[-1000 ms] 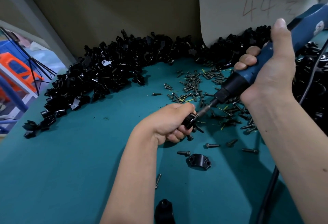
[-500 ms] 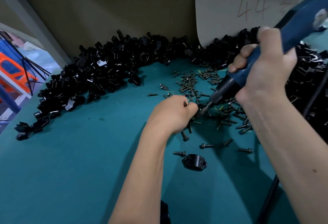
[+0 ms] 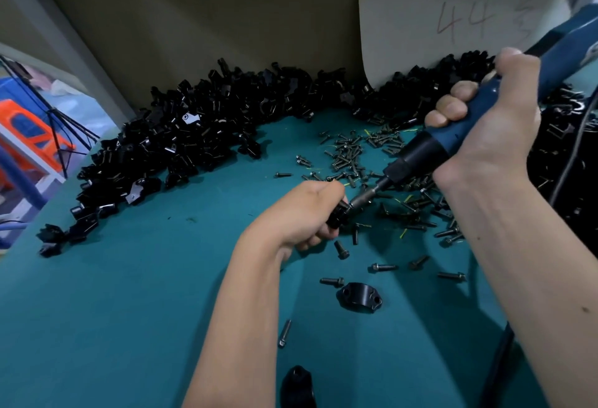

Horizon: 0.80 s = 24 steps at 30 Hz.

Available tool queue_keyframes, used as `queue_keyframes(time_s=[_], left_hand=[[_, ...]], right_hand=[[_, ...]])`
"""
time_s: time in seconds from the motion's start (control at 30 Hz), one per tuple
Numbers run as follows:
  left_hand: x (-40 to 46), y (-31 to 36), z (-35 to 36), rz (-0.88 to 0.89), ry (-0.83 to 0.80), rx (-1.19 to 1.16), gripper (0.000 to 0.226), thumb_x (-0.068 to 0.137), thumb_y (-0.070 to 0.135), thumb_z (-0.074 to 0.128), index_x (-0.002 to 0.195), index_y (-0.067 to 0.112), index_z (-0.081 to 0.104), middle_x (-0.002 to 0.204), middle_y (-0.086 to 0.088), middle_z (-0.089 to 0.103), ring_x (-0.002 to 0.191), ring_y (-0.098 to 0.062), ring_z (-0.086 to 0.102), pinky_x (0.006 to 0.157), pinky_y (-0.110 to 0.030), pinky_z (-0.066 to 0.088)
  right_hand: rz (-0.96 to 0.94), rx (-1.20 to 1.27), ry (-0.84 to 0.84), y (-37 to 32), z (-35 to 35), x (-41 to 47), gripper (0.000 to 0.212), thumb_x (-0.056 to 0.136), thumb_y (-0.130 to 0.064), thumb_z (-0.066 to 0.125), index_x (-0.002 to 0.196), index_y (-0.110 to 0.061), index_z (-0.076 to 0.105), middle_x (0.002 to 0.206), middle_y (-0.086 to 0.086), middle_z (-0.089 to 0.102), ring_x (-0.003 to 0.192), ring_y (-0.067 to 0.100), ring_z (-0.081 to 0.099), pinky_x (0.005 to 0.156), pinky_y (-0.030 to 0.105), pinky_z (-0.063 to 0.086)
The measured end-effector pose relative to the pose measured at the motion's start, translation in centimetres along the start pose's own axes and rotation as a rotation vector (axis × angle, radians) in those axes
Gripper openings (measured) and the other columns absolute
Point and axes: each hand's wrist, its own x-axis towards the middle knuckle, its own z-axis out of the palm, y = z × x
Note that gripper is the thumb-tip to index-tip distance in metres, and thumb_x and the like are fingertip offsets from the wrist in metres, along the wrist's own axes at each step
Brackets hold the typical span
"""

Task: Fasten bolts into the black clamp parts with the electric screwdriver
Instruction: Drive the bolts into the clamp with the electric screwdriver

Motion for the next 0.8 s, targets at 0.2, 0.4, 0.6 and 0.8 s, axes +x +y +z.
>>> queue_keyframes(time_s=[0.2, 0.4, 0.6, 0.8], left_hand=[[0.8, 0.1, 1.1, 0.061, 0.143, 0.101, 0.032, 0.098, 0.028, 0.042, 0.069, 0.021, 0.03, 0.063, 0.004, 0.032, 0.064, -0.019, 0.032, 0.059, -0.034, 0.021], [0.9, -0.1, 0.8, 0.016, 0.104, 0.055, 0.023, 0.097, 0.031, 0.041, 0.077, 0.02, 0.04, 0.073, -0.005, 0.038, 0.049, -0.014, 0.026, 0.045, -0.024, 0.016], [0.3, -0.3, 0.6, -0.053, -0.006, -0.093, 0.017, 0.098, 0.028, 0.04, 0.086, 0.021, 0.051, 0.049, 0.004, 0.046, 0.042, -0.012, 0.027, 0.044, -0.022, 0.013], [0.2, 0.2, 0.9, -0.046, -0.033, -0.11, 0.018, 0.098, 0.027, 0.04, 0.084, 0.023, 0.051, 0.046, 0.006, 0.046, 0.039, -0.01, 0.028, 0.042, -0.018, 0.016]], right_hand=[[-0.076, -0.08, -0.026, -0.1, 0.2, -0.2, 0.017, 0.096, -0.012, 0.057, 0.099, -0.013, 0.04, 0.061, 0.001, 0.046, 0.047, 0.014, 0.04, 0.049, 0.028, 0.037], [-0.081, -0.097, -0.07, -0.2, 0.5, -0.4, 0.018, 0.097, -0.013, 0.056, 0.105, -0.012, 0.039, 0.062, 0.001, 0.047, 0.048, 0.015, 0.04, 0.049, 0.028, 0.038], [-0.019, -0.067, -0.089, -0.3, 0.4, -0.1, 0.022, 0.1, -0.018, 0.056, 0.109, -0.013, 0.036, 0.065, 0.0, 0.046, 0.05, 0.013, 0.04, 0.049, 0.027, 0.038], [0.092, 0.024, -0.047, -0.5, -0.4, 0.3, 0.031, 0.1, -0.031, 0.064, 0.112, -0.016, 0.04, 0.067, -0.003, 0.046, 0.051, 0.01, 0.04, 0.048, 0.026, 0.039]])
